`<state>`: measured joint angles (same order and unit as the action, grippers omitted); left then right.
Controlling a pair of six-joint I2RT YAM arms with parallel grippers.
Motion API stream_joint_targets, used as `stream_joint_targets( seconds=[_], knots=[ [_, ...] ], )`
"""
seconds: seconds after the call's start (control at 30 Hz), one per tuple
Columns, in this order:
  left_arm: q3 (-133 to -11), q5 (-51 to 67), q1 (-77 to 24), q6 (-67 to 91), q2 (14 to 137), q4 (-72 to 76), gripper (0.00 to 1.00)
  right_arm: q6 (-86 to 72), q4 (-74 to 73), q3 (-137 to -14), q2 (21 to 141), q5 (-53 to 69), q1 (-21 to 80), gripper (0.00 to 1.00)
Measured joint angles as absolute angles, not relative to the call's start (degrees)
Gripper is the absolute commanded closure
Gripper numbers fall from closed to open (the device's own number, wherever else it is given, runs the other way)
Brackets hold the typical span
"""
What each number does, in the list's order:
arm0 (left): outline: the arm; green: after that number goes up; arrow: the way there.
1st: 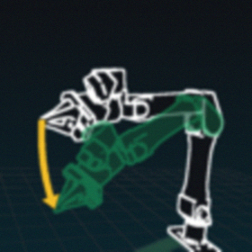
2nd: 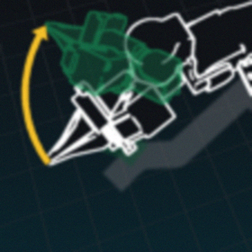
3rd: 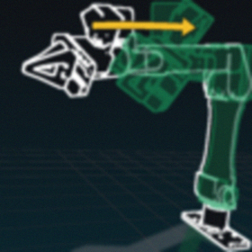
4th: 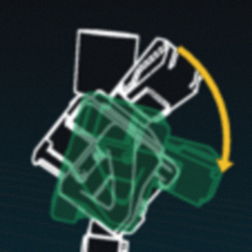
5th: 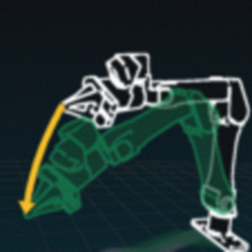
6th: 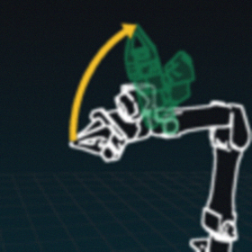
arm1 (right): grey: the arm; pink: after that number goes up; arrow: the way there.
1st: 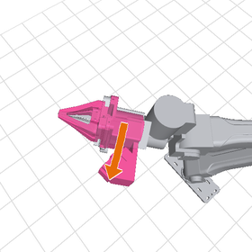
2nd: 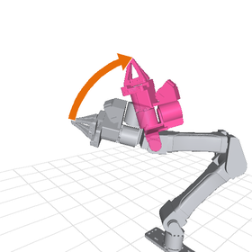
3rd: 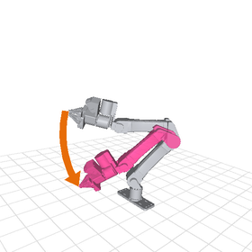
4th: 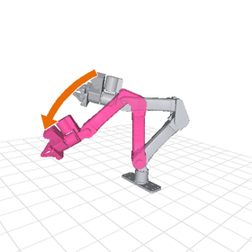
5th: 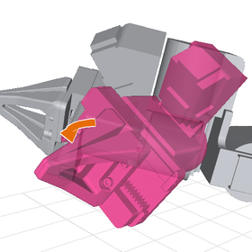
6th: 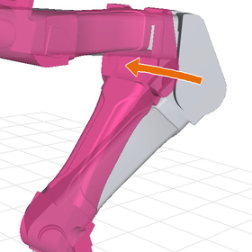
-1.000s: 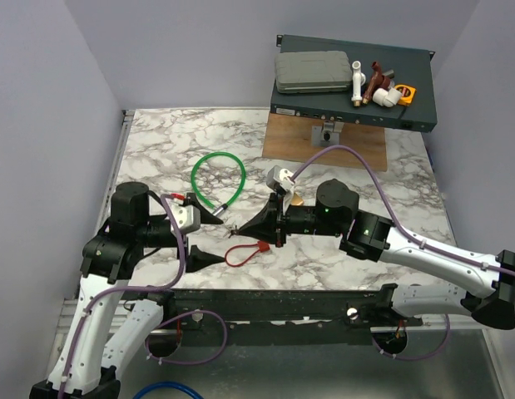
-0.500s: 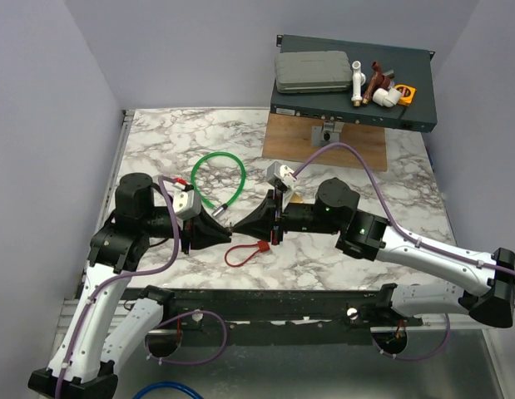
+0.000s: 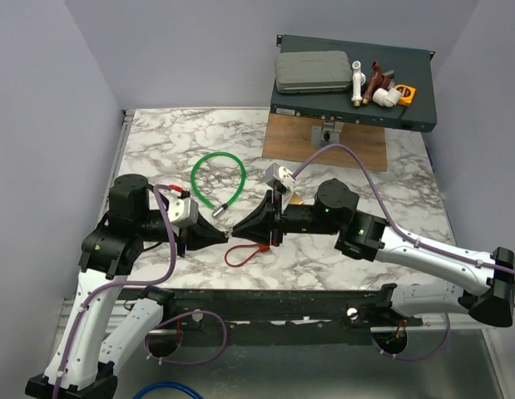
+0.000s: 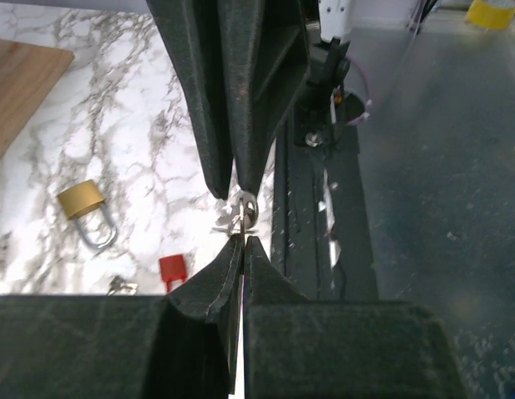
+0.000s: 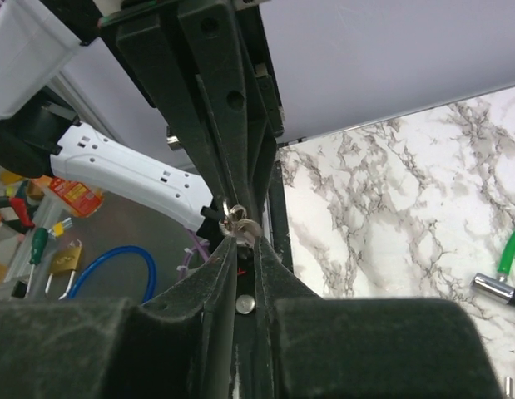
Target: Unlock with the key
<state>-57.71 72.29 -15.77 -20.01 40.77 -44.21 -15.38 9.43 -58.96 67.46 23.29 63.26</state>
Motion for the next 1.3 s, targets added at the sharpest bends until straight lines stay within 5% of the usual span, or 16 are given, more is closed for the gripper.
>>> stream_joint_targets(
  seconds=[0.3, 0.63, 1.3],
  knots=[
    [-68.71, 63.16, -16.10, -40.69, 46.41, -64.18, 1.00, -13.21, 4.73, -59.05, 64.12, 20.97, 63.26, 0.62],
    [-79.20, 48.56, -25.87, -48.23, 55.66, -76.66, 1.00, -10.52, 5.72, -62.48, 67.85, 22.28, 63.24, 0.62],
    [-84.25, 47.59, -28.91, -48.21, 60.34, -85.30, 1.00, -7.27, 9.43, -61.87, 71.88, 29.95, 63.24, 0.64]
  ],
)
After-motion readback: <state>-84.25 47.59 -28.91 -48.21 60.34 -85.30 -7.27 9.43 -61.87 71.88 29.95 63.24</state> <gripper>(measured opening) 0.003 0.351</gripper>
